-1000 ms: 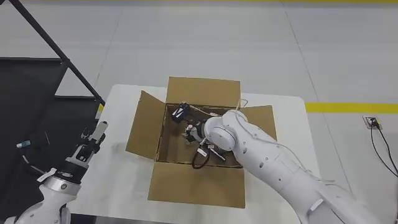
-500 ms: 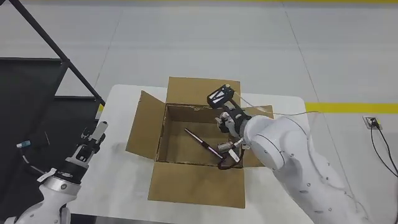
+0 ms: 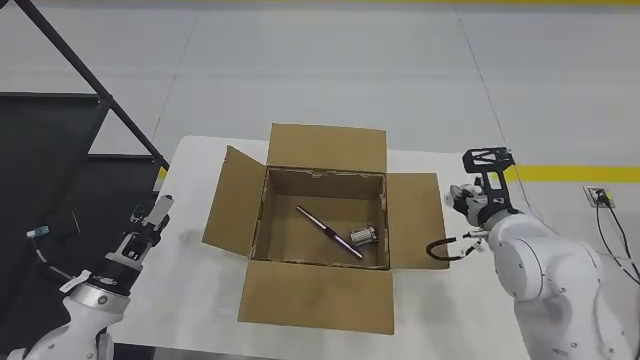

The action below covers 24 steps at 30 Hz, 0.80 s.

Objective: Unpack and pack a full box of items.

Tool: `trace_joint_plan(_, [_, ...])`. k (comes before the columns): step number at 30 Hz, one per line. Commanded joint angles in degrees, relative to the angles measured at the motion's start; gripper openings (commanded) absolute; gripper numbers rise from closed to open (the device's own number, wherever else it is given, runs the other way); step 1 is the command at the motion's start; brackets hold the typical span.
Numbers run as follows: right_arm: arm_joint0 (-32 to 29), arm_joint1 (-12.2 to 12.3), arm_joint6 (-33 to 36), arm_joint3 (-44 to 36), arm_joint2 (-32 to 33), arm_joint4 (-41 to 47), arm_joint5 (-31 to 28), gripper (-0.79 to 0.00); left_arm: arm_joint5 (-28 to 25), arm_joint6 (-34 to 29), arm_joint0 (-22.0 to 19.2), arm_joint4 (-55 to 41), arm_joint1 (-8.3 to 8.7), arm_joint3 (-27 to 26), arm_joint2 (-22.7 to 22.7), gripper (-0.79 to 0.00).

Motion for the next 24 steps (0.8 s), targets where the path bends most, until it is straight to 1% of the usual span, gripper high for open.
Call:
trace_joint_plan(1, [-0.74,0.06,-2.06,3.03,1.78,1.37,-0.15,-0.785,0.00,0.00,0.00,0.00,0.00,0.00,0.00,0.000])
trace_joint_plan(7, [-1.06,0.18,-11.06,14.91,5.98,9.04,-4.41,-0.785,0.00,0.00,0.00,0.00,0.00,0.00,0.00,0.000])
trace_joint_plan(12, [2.16,0.15,-14.80,26.09,6.43,12.44,-6.04,-0.785,0.00,0.00,0.00,0.00,0.00,0.00,0.00,0.000])
trace_joint_plan(14, [3.86,0.14,-15.23,29.59,5.64,11.41,-5.74,-0.785,0.00,0.00,0.00,0.00,0.00,0.00,0.00,0.000])
trace_joint_plan(18, [6.59,0.12,-14.85,33.70,4.21,9.58,-4.79,-0.785,0.00,0.00,0.00,0.00,0.00,0.00,0.00,0.000])
trace_joint_plan(24, [9.66,0.16,-11.63,36.52,2.20,6.19,-3.31,-0.785,0.00,0.00,0.00,0.00,0.00,0.00,0.00,0.000])
